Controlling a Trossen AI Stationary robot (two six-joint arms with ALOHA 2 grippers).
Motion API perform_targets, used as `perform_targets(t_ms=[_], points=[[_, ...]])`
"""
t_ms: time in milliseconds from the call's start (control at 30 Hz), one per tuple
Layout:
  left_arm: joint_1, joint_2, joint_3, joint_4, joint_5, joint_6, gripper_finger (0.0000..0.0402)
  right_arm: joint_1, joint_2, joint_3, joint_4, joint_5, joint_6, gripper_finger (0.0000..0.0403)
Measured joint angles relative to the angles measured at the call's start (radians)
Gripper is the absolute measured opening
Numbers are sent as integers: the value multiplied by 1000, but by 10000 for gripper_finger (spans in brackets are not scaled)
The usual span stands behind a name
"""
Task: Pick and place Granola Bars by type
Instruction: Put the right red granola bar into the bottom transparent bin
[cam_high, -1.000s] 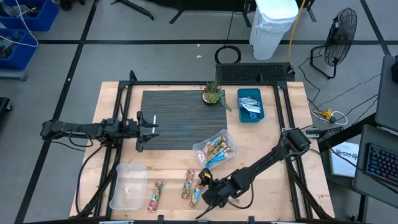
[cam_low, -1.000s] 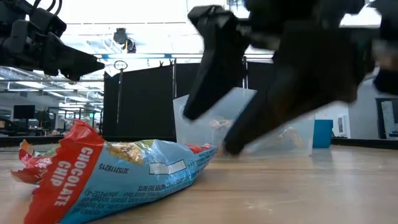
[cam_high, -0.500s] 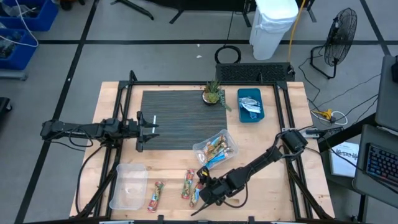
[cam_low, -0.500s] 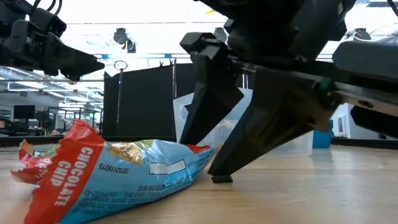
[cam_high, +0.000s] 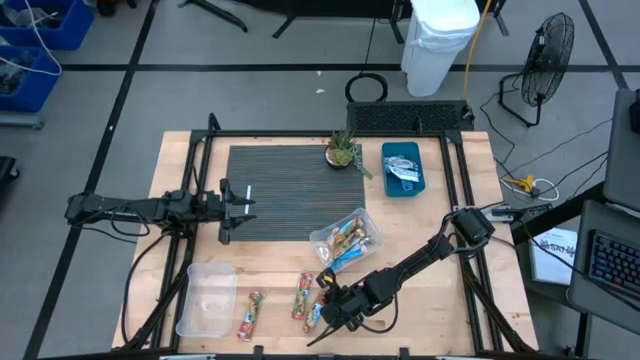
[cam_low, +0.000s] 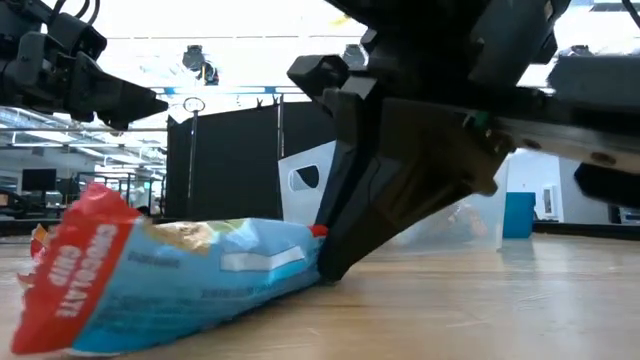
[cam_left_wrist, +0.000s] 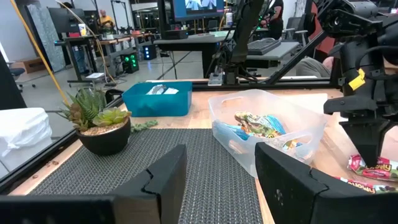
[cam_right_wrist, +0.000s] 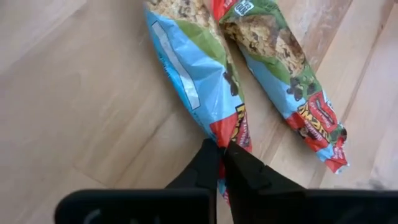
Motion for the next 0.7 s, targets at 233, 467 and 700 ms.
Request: perform_targets(t_ms=[233,467,700], points=[[0,0,0,0,0,0,195,29,-84,-1,60,35,0,2],[0,0,0,12,0,0,195,27,-224,-54,270,34,-78,1],[0,0,1,66,-6,-40,195,-85,-343,-308,780,-196,-107,0]])
